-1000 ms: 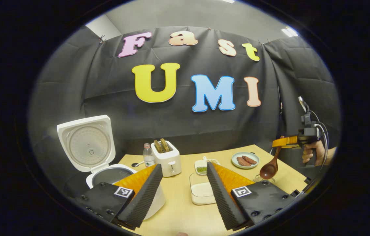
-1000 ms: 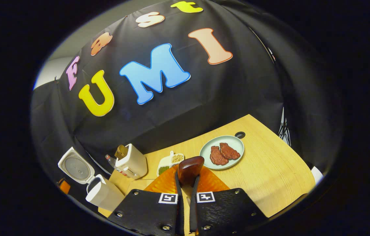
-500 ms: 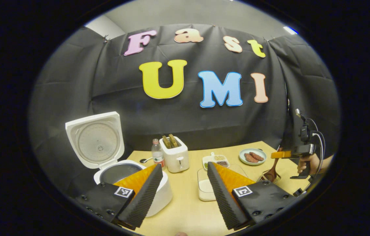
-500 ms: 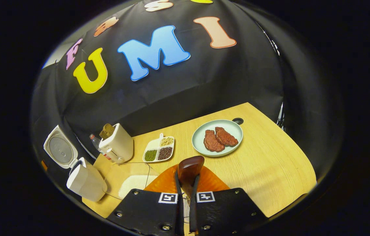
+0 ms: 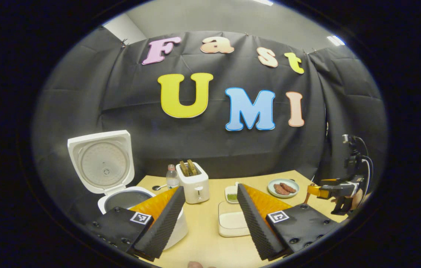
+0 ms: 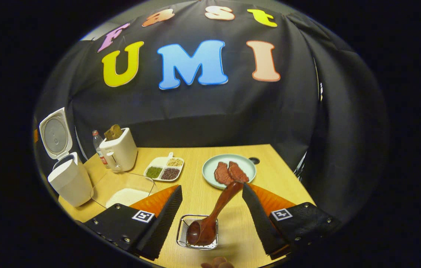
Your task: Close the left gripper, press the button to open the rice cooker; take a wooden spoon from the chopstick holder with the right hand, scoop a spoonful of rice and pour it into the rice cooker, then put the wooden spoon back into the chopstick holder.
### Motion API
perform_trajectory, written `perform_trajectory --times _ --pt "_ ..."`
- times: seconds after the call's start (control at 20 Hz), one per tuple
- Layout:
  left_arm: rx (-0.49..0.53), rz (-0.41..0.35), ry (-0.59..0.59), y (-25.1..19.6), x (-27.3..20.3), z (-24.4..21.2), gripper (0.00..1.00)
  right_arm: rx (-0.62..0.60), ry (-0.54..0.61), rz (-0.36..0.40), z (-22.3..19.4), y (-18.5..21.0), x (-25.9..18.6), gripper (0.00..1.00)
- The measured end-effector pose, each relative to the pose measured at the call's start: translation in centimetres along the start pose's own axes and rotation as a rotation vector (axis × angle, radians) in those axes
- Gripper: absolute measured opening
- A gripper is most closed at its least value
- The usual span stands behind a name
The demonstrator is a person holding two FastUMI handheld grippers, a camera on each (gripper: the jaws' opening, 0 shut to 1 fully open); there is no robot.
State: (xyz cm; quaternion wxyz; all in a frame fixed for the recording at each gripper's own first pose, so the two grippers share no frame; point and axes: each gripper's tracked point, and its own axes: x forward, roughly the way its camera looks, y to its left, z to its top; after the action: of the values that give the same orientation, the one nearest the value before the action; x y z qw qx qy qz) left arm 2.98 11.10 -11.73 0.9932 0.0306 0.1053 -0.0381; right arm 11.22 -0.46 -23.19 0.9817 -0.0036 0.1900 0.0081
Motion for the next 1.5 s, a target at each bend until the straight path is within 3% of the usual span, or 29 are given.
perform_trajectory --times 0.25,0.7,0.9,1.0,1.05,1.15,1.35,1.4,1.45,1.5 --pt "-0.024 -0.007 -0.02 0.4 1.2 1.2 0.97 0.041 -0.188 0.005 9.0 1.8 -5.7 0.98" --pt "0.003 0.085 -0.068 6.6 3.9 6.4 0.97 0.021 -0.312 0.045 16.1 5.3 -9.1 0.98" --pt "0.029 0.272 -0.087 12.8 5.7 10.0 1.0 -0.005 -0.316 0.052 17.1 5.8 -8.6 0.98" --pt "0.031 0.358 -0.105 15.9 6.5 11.8 0.94 -0.004 -0.317 0.056 17.2 6.3 -8.0 0.98" --pt "0.029 0.409 -0.11 17.6 6.9 12.6 1.0 -0.003 -0.31 0.058 17.1 6.5 -7.7 0.98" --pt "0.006 0.528 -0.104 21.5 7.2 13.5 0.94 0.004 -0.306 0.063 17.3 6.7 -7.5 0.98" --pt "-0.018 0.75 -0.127 27.8 8.7 15.6 1.0 0.018 -0.29 0.057 17.0 6.0 -6.8 0.98" --pt "-0.009 0.793 -0.131 29.5 8.3 16.1 0.97 0.024 -0.281 0.062 16.7 6.0 -6.5 0.98" --pt "-0.016 0.819 -0.136 30.4 8.7 16.4 1.0 0.03 -0.273 0.063 16.5 5.8 -6.2 0.98" --pt "-0.058 0.807 -0.141 30.8 9.6 16.5 0.96 0.035 -0.27 0.06 16.5 5.6 -5.8 0.98"
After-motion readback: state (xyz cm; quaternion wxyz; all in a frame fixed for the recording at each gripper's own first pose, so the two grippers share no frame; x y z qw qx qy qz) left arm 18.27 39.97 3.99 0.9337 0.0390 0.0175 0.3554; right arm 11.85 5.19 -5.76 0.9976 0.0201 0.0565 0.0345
